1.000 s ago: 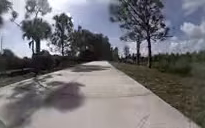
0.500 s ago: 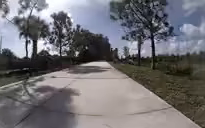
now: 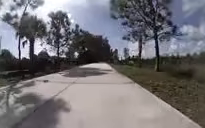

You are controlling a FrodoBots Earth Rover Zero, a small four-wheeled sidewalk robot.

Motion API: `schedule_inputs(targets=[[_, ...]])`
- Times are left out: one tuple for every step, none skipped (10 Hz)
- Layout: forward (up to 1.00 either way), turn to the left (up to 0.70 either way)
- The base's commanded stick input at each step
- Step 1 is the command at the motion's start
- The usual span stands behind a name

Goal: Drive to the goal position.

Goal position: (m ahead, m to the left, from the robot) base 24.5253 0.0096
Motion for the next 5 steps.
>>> schedule_inputs(targets=[[0.85,0.00],[0.85,0.00],[0.85,0.00],[0.85,0.00],[0.85,0.00]])
